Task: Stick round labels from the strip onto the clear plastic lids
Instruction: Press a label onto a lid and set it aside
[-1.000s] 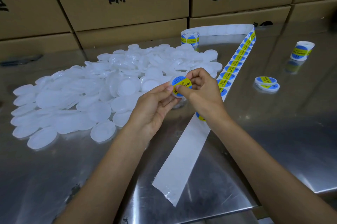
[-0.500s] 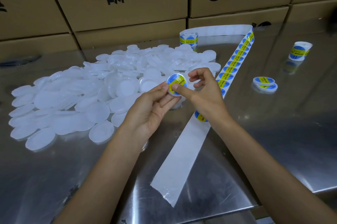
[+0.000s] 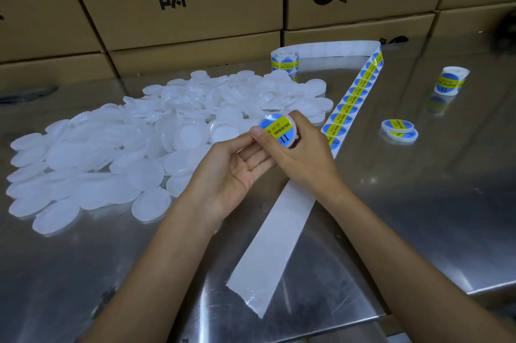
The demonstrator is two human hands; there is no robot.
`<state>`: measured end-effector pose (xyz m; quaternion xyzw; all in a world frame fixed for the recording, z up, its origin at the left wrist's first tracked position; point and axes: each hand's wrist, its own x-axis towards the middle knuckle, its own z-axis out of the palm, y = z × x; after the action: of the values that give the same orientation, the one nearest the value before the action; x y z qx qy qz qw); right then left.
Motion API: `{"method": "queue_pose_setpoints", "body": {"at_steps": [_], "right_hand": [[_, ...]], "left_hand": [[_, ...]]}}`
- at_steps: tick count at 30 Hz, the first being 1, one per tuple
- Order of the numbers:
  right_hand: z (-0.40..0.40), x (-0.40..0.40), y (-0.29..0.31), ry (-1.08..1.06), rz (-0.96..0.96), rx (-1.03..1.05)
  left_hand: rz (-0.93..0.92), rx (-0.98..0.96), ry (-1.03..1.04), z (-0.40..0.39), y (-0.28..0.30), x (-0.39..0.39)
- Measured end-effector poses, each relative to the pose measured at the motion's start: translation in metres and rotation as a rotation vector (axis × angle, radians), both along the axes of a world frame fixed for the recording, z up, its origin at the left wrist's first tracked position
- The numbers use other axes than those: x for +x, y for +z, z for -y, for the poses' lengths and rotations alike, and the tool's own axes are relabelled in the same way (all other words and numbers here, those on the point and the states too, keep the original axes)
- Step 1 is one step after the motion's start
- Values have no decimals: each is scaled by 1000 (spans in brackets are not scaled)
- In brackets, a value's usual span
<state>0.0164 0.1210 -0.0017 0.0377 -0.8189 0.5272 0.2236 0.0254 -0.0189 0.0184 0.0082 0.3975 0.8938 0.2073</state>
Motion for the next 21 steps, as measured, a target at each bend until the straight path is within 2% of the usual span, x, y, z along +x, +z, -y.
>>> {"method": "queue_pose_setpoints", "body": {"at_steps": [6,12,18,21], "right_hand": [[1,1,-2,-136,-41,204],[1,3,-4,-260,-56,268],[2,5,-5,-207,-64,222],[3,4,-4,-128,-38,167]], "left_hand": [[-37,-60,29,-1,1,0],[-128,-133,8,-4,-1,4],[-164,-242,51,-6,0,4],[-244,-446,126,-6,-2,4]]}}
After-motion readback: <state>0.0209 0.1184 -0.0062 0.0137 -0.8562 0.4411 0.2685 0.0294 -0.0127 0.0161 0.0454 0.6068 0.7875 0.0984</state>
